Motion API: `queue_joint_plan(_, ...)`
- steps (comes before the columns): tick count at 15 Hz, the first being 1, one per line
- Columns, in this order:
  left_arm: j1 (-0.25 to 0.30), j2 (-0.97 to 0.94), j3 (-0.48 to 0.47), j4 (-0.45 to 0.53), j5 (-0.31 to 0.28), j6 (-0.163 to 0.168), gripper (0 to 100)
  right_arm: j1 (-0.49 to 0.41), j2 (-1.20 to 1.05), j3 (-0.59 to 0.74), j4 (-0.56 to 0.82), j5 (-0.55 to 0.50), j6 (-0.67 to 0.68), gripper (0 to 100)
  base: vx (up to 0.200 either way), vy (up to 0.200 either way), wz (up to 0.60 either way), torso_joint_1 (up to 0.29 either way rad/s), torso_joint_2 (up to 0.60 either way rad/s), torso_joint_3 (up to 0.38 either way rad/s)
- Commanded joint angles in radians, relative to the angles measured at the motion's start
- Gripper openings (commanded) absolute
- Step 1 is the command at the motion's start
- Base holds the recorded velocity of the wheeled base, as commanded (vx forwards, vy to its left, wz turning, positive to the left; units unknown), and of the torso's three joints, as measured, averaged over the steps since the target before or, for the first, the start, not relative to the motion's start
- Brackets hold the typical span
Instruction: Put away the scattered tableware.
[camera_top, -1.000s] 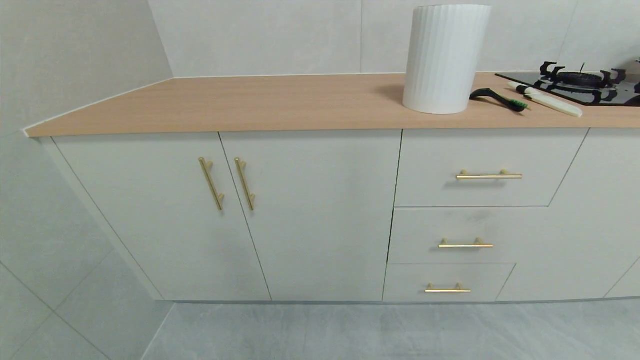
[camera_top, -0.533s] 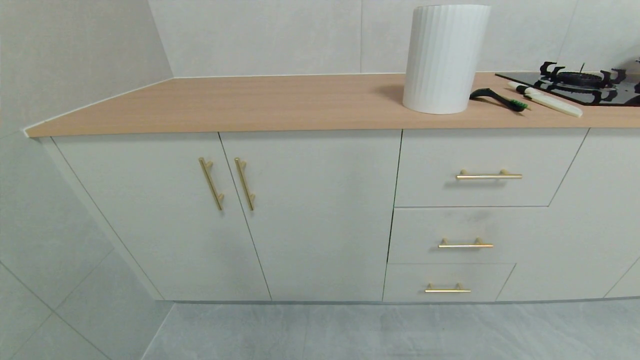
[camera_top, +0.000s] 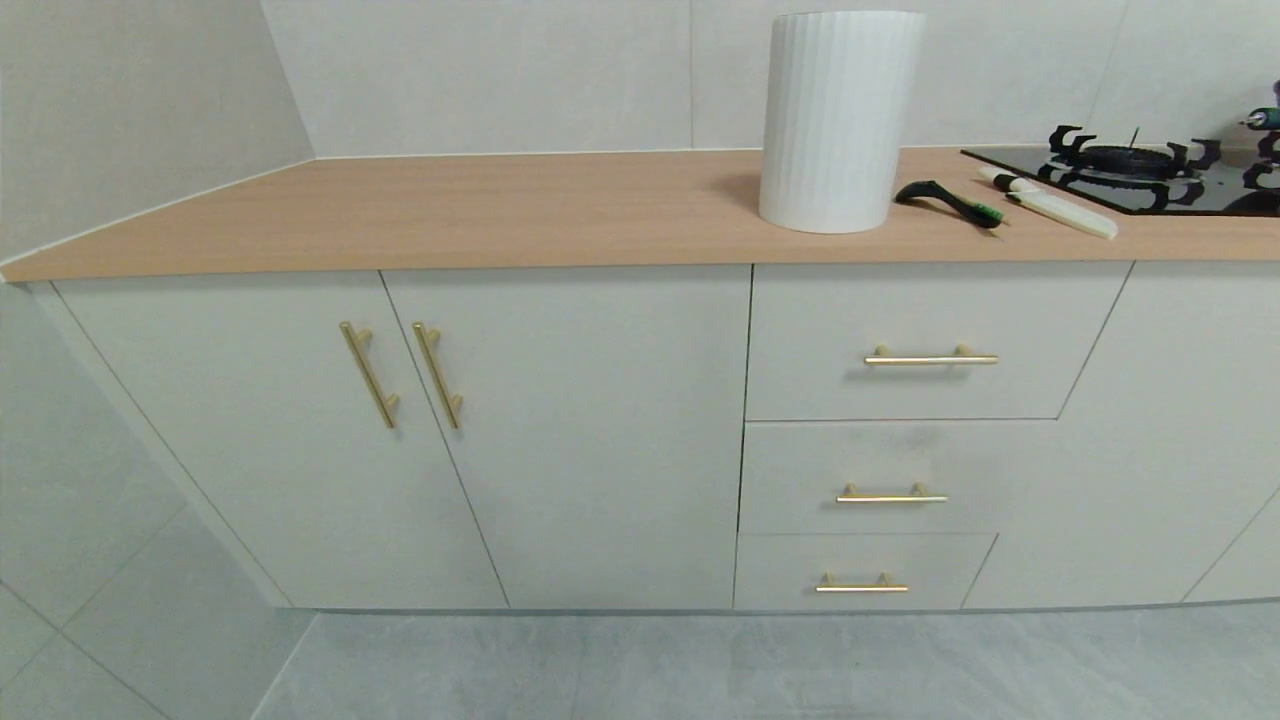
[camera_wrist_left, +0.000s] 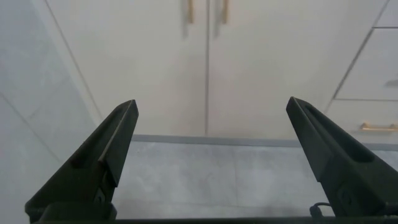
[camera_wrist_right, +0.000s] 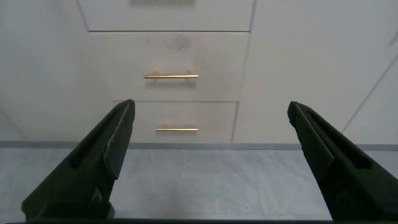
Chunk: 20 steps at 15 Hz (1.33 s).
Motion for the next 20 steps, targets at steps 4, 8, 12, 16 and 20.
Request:
queue_joint_plan(4,-0.001,0.000,0.000,0.000,0.001,-0.001,100,0.000,0.001,0.001,0.000,0.000,-0.001,100,0.000,0.000,0.00,0.000,0.00,0.000)
queue_joint_plan(8,0.001,0.000,0.000,0.000,-0.001,-0.001,100,0.000,0.001,0.000,0.000,-0.001,-0.001,100,0.100,0.000,0.00,-0.001,0.00,0.001)
queue_joint_plan(12,-0.001,0.000,0.000,0.000,0.001,-0.001,100,0.000,0.001,0.000,0.000,0.000,-0.001,100,0.100,0.000,0.00,0.003,0.00,0.001)
queue_joint_plan(16,0.001,0.000,0.000,0.000,0.001,-0.001,100,0.000,0.001,0.000,0.000,0.002,-0.018,100,0.000,0.000,0.00,0.000,0.00,0.000)
queue_joint_plan(20,-0.001,0.000,0.000,0.000,0.001,-0.001,100,0.035,0.101,-0.198,0.003,0.055,0.071,100,0.000,0.000,0.00,0.000,0.00,0.000)
